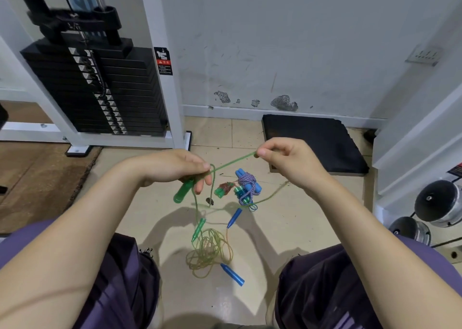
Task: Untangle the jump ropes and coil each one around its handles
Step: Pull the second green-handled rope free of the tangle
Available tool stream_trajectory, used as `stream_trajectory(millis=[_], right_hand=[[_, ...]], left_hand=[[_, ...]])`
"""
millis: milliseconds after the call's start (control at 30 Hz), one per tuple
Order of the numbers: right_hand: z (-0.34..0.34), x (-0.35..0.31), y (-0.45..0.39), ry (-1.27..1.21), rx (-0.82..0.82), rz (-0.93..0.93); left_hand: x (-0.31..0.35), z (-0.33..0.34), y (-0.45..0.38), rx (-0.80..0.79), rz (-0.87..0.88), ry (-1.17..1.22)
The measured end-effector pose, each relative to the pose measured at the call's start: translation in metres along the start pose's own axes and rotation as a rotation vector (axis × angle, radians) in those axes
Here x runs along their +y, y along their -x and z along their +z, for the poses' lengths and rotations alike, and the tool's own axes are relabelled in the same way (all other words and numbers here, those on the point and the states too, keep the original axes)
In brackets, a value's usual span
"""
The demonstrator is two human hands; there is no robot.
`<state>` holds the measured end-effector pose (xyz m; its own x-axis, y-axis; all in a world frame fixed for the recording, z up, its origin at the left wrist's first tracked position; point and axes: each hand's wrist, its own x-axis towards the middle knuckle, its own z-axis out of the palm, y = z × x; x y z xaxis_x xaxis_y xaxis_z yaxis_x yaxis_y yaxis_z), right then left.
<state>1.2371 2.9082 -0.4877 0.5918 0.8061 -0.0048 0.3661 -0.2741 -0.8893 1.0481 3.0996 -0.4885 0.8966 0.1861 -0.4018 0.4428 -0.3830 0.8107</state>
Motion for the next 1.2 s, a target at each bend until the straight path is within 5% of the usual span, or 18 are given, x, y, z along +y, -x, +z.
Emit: stream_trajectory(millis=[267, 467, 667, 967, 1200], right_hand=[[0.030, -0.016, 0.016, -0.247, -0.302, 0.020], [0.021, -0.017, 0.012, 0.133, -0.267, -0.016], [0.001, -0.010, 0.006, -0.141, 0.008, 0.015], [0.015, -0.013, 0.013, -0.322, -0.274, 0.037], [0.016, -0.012, 0.010, -0.421, -0.098, -0.018]], left_hand=[[0.015, 0.035, -0.011, 0.087, 0.208, 0.282], [0.016, 0.024, -0.006, -0.050, 0.094, 0.060], [0.005, 0.014, -0.005, -0.126, 0.054, 0.068], [0.017, 0.032, -0.008, 0.101, 0.180, 0.331], [0.019, 0.037, -0.009, 0.082, 0.159, 0.325]])
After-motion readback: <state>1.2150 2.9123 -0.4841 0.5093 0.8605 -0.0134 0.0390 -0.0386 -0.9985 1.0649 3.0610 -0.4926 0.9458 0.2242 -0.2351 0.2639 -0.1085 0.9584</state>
